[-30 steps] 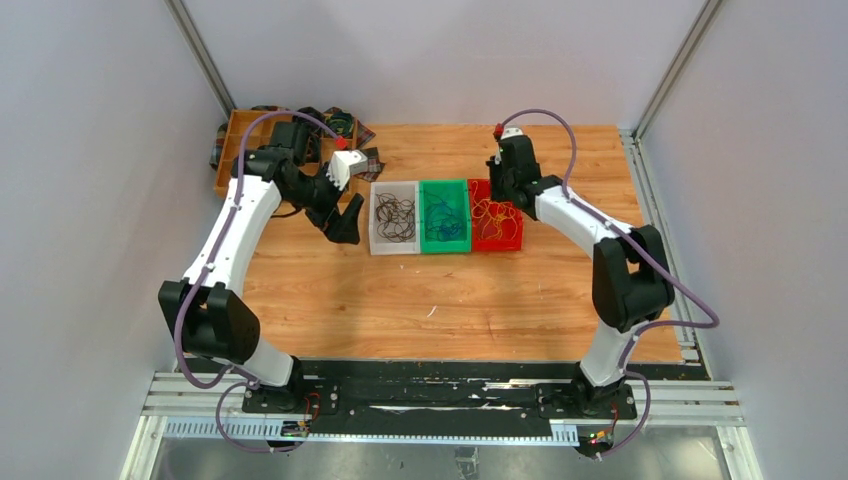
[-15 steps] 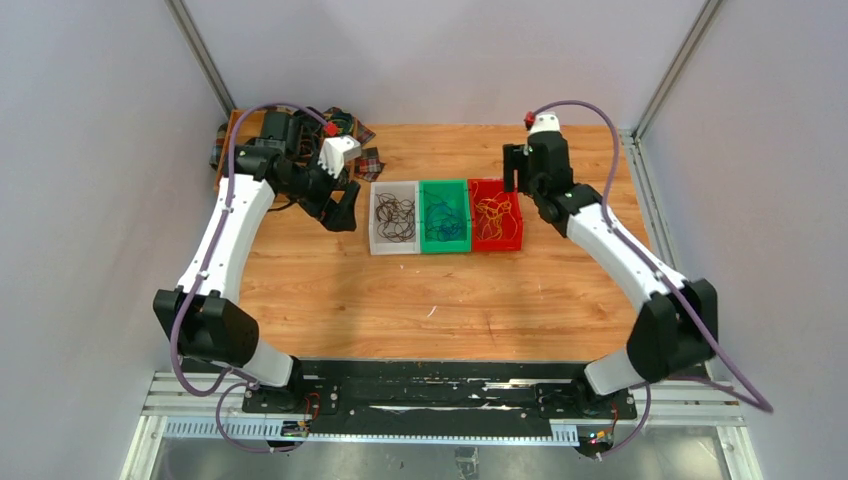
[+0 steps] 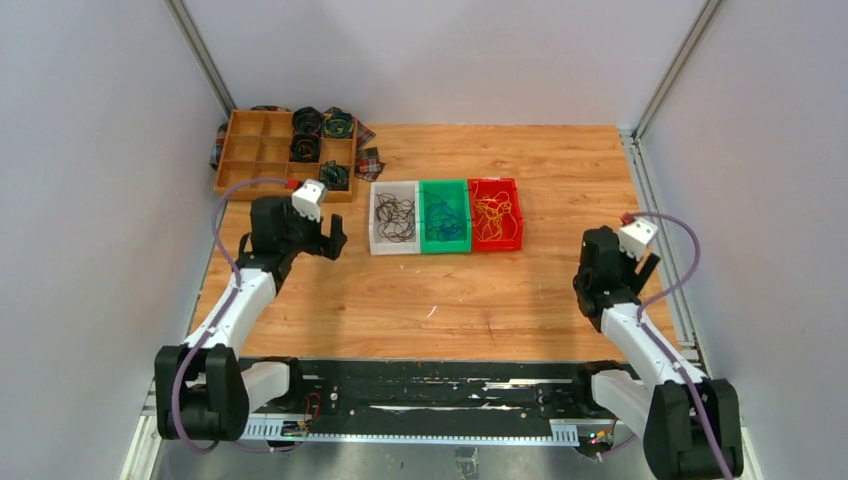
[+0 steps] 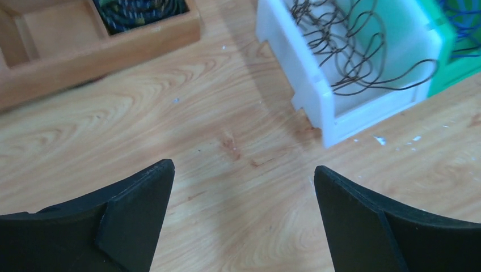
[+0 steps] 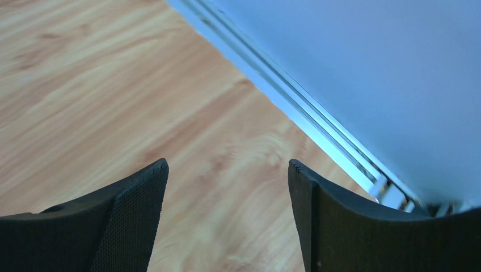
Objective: Untangle the cables
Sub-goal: Place the cable in the bin, then reset both arms
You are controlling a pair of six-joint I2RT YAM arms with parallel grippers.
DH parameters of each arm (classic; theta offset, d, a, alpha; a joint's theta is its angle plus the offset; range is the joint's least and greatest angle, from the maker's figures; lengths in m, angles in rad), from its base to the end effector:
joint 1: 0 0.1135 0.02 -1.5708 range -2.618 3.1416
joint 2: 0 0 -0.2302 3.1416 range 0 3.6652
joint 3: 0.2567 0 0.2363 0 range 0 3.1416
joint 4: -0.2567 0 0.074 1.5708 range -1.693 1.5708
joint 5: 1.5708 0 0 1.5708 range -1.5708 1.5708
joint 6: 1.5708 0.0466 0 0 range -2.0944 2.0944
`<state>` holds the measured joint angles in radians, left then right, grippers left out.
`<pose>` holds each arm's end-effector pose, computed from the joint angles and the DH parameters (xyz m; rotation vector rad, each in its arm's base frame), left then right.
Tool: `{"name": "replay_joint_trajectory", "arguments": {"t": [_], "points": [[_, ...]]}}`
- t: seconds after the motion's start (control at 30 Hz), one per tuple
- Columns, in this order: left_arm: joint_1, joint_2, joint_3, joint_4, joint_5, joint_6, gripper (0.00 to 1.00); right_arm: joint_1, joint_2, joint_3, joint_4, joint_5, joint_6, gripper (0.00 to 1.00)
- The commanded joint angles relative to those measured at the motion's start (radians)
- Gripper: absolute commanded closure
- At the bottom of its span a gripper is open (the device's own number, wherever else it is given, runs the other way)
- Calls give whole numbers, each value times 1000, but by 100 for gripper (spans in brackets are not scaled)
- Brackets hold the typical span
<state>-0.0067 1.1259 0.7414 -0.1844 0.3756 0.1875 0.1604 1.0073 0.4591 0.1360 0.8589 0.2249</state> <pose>0.2541 -0.0188 0.2280 0.4207 2.0669 -0.2934 0.2219 0.0002 0.1984 0.5960 1.7787 -0.5827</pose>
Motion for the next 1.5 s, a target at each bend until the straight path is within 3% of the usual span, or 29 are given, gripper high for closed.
{"name": "replay_joint_trajectory", "arguments": {"t": [0.0,0.2,0.4,0.5,0.6,0.77,0.87,0.97,1.07,1.1,1.2,1.27,1.33,1.37,1.47], "points": [[28,43,-202,613,-21,-114,2,-117,-78,-133,81,90,210,23],[31,216,-148,617,-54,-158,2,-149,12,-199,260,56,178,21],[33,197,-235,837,-63,-223,2,-153,129,-212,416,17,160,20],[33,182,-236,803,-74,-233,2,-154,180,-191,443,-5,138,20],[33,155,-226,655,-59,-210,2,-156,227,-184,482,-26,108,21],[33,112,-311,682,-128,-162,2,-154,224,-173,478,-65,76,21],[34,134,-425,932,-169,-154,2,-149,185,-214,525,-99,56,20],[36,145,-479,1049,-207,-126,2,-109,160,-271,607,-49,31,20],[34,265,-628,1461,-164,-132,2,-61,168,-306,724,-42,-44,15],[34,285,-648,1524,-166,-137,2,-44,182,-310,764,-66,-89,14],[31,212,-577,1256,-187,-110,2,34,281,-283,897,-199,-294,14],[26,256,-563,1324,-199,-131,2,72,374,-247,950,-221,-388,14],[24,239,-554,1267,-202,-125,2,24,385,-271,1006,-316,-375,14],[25,235,-551,1255,-202,-122,2,-53,365,-282,945,-462,-310,14],[24,248,-560,1295,-207,-130,2,-123,362,-257,864,-567,-246,13]]}}
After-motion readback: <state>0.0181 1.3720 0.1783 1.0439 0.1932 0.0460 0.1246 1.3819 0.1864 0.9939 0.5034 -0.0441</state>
